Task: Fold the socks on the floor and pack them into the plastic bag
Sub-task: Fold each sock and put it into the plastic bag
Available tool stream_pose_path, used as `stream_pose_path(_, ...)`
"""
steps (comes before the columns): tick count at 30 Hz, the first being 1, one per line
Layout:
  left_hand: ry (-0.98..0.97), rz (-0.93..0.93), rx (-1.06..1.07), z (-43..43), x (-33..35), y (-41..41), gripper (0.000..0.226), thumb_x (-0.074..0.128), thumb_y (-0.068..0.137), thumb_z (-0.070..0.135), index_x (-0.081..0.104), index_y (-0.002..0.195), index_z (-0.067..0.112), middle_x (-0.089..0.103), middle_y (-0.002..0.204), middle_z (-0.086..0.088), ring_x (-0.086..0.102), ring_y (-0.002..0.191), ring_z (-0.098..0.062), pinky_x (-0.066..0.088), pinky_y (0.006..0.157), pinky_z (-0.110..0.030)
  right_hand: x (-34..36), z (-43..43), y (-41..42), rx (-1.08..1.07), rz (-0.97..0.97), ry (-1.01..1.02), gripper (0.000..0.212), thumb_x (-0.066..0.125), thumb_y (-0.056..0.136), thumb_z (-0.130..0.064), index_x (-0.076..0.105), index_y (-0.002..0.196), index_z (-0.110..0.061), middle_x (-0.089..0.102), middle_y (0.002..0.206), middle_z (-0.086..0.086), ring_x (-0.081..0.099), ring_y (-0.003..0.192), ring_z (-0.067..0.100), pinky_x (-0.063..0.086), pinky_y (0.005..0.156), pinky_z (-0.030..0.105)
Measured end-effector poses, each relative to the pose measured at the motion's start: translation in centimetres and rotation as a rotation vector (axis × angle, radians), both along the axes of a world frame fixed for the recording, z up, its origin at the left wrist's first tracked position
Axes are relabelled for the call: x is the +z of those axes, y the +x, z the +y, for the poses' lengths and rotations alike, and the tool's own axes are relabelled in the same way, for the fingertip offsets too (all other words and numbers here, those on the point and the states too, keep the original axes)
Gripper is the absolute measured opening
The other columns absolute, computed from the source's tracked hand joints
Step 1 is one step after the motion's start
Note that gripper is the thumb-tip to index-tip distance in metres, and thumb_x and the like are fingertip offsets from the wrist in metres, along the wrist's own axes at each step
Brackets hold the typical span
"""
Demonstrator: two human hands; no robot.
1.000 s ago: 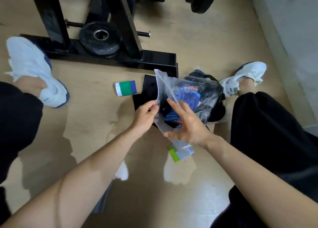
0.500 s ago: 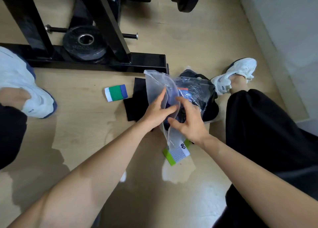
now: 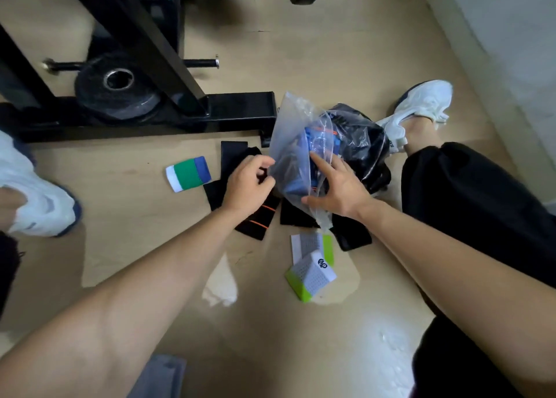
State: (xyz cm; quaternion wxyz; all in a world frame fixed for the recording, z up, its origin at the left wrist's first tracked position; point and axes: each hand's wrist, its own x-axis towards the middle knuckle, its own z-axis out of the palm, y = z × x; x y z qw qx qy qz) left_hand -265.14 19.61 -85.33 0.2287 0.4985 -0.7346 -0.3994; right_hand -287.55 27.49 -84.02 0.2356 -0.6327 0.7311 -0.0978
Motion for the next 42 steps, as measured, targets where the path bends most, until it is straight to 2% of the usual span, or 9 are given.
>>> stream_pose_path(2,-0.134,-0.247,-0.081,1.3,-1.7,2.5,0.04,0.068,0.084,0.023,0.064,0.124,0.022,0.06,0.126,0.0,0.056,0.118,-0.028,0.048,0.097,-0.042,-0.1,-0.7,-0.6,-0.014,-0.033,-0.035,0.105,0.069,0.07,-0.062,0.02,0.157,-0.03,0.023,0.161,0.007,0.024,0.147,0.035,0.028,0.118,0.05)
stream_pose_path(6,0.026,-0.692,-0.377,5.2,-4.2,4.9,0.057,0.058,0.089,0.056,0.044,0.144,0.047,0.028,0.161,0.012,0.016,0.149,-0.028,0.031,0.112,-0.049,1.2,-2.3,-1.0,-0.028,-0.066,-0.033,0.101,0.079,0.078,-0.046,0.021,0.158,-0.025,0.021,0.162,0.004,0.026,0.148,0.028,0.026,0.121,0.043)
stream_pose_path(11,-0.191,-0.742,-0.239,10.1,-3.0,6.4,0.048,0.049,0.082,0.059,0.067,0.12,0.037,0.059,0.13,0.006,0.043,0.125,-0.031,0.037,0.097,-0.049,3.0,-3.2,-1.6,-0.029,-0.112,-0.017,0.101,0.084,0.075,-0.032,0.025,0.157,-0.023,0.031,0.156,0.004,0.039,0.14,0.023,0.03,0.118,0.035)
stream_pose_path(14,-0.358,-0.621,-0.371,11.4,-1.8,3.2,0.052,0.047,0.079,0.061,0.069,0.117,0.033,0.061,0.126,0.004,0.047,0.122,-0.029,0.035,0.096,-0.048,3.6,-3.1,-1.8,-0.021,-0.095,-0.03,0.096,0.082,0.074,-0.023,0.031,0.155,-0.024,0.038,0.151,0.003,0.044,0.135,0.02,0.032,0.113,0.029)
stream_pose_path(18,-0.291,-0.649,-0.69,12.1,-1.2,-3.8,0.071,0.046,0.086,0.07,0.037,0.15,0.042,0.026,0.165,0.0,0.02,0.149,-0.037,0.019,0.114,-0.058,4.0,-2.8,-2.3,0.021,-0.051,-0.016,0.094,0.082,0.075,-0.022,0.032,0.154,-0.023,0.037,0.152,0.004,0.042,0.137,0.023,0.031,0.11,0.027)
stream_pose_path(22,-0.145,-0.85,-0.842,11.8,-2.7,-7.1,0.083,0.034,0.087,0.082,0.007,0.157,0.048,-0.011,0.169,0.006,-0.004,0.152,-0.042,0.01,0.115,-0.069,4.3,-2.2,-2.0,0.058,-0.042,0.013,0.094,0.083,0.076,-0.021,0.031,0.155,-0.019,0.034,0.154,0.006,0.041,0.138,0.024,0.031,0.11,0.027)
stream_pose_path(31,-0.036,-0.86,-0.786,15.9,-2.5,4.0,0.068,0.042,0.088,0.073,0.027,0.15,0.05,0.012,0.165,0.009,0.005,0.147,-0.042,0.023,0.108,-0.065,3.7,-1.0,-0.1,0.058,0.008,-0.087,0.081,0.077,0.068,-0.017,0.049,0.144,-0.014,0.054,0.135,0.011,0.058,0.114,0.038,0.048,0.099,0.046)
stream_pose_path(36,0.064,-0.793,-0.8,14.7,0.5,8.3,0.045,0.049,0.091,0.064,0.054,0.132,0.047,0.046,0.136,0.015,0.031,0.133,-0.027,0.024,0.097,-0.049,4.2,0.4,1.8,0.014,0.086,-0.18,0.064,0.078,0.072,-0.023,0.061,0.133,-0.019,0.066,0.114,0.004,0.052,0.103,0.035,0.044,0.09,0.046)
stream_pose_path(42,-0.044,-0.538,-0.313,4.3,1.4,10.4,0.049,0.043,0.082,0.065,0.067,0.113,0.036,0.055,0.113,0.009,0.051,0.117,-0.022,0.036,0.096,-0.042,7.3,2.5,3.6,-0.008,0.118,-0.207,0.051,0.08,0.076,-0.029,0.066,0.125,-0.026,0.067,0.106,-0.005,0.04,0.11,0.028,0.028,0.086,0.044)
